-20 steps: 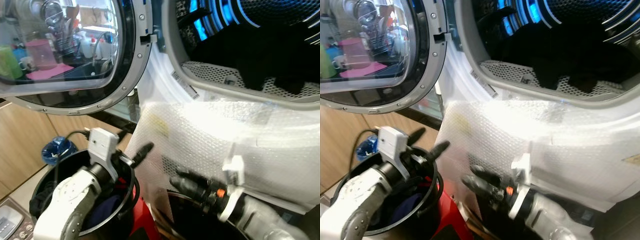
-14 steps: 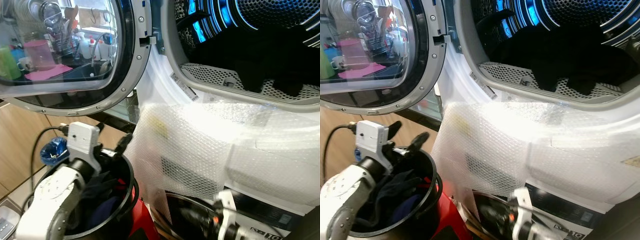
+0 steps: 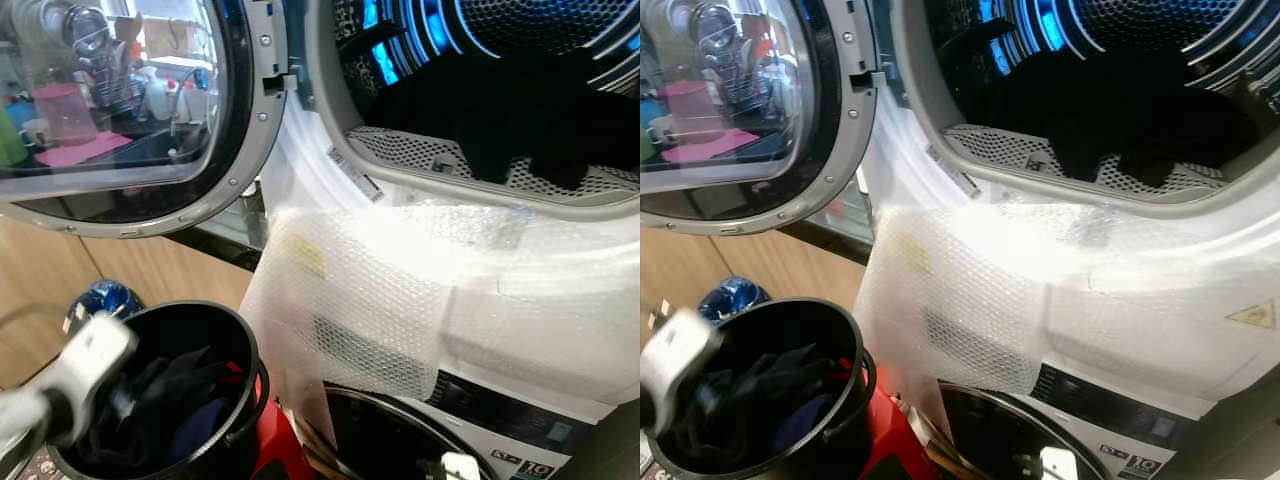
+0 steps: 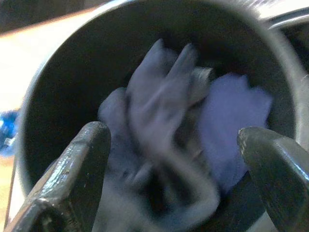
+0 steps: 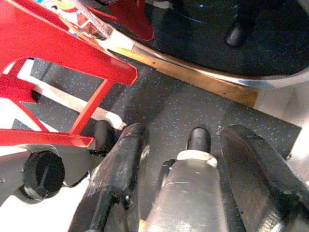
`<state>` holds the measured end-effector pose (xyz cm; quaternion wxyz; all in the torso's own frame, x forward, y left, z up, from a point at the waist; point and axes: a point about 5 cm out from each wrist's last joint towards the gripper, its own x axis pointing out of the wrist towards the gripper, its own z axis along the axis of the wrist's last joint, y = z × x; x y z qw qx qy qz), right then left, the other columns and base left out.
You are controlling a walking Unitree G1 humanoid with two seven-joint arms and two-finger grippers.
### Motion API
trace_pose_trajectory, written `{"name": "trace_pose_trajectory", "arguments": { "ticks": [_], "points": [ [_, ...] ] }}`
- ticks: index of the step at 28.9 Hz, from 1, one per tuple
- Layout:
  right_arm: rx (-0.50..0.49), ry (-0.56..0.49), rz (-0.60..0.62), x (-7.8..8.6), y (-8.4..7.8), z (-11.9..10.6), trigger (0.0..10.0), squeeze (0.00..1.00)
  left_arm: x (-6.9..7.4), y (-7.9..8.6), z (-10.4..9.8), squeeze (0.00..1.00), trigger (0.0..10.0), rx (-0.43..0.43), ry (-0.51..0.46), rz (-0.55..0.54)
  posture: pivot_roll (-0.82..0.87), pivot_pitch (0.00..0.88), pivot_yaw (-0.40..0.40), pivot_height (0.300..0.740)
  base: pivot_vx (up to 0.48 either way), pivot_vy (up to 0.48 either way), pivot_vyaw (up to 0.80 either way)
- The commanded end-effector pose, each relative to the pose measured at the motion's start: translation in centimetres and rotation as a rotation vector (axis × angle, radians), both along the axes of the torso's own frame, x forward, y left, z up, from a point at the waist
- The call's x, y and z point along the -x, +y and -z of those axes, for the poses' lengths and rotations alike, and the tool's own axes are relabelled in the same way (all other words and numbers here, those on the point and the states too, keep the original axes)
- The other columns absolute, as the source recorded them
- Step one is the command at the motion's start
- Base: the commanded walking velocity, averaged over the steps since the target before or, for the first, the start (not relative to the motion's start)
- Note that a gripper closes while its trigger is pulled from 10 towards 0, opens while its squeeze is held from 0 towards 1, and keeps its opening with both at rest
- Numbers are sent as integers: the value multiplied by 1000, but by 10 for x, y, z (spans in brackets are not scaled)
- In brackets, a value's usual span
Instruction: Clothes washing
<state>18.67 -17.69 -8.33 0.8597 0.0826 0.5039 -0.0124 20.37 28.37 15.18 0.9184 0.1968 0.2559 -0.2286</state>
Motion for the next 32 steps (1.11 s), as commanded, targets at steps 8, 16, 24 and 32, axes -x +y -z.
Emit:
{"name": "trace_pose_trajectory", "arguments": {
  "ticks": [8,16,24,32],
  "points": [
    [19,0,21,0,3,1,10000,0,2,35,6,1000,10000,-96,53,-85,99,62,63,740,0,0,0],
    [33,-16,24,-5,-1,-2,10000,0,-17,29,34,1000,10000,35,31,-130,90,43,44,740,0,0,0],
    [29,-29,44,-9,-3,-3,10000,0,-32,34,45,1000,10000,39,36,-148,68,53,37,740,0,0,0],
    [28,-21,62,-5,-7,-2,10000,0,-34,44,47,1000,10000,-46,64,-211,67,67,36,740,0,0,0]
  ]
}}
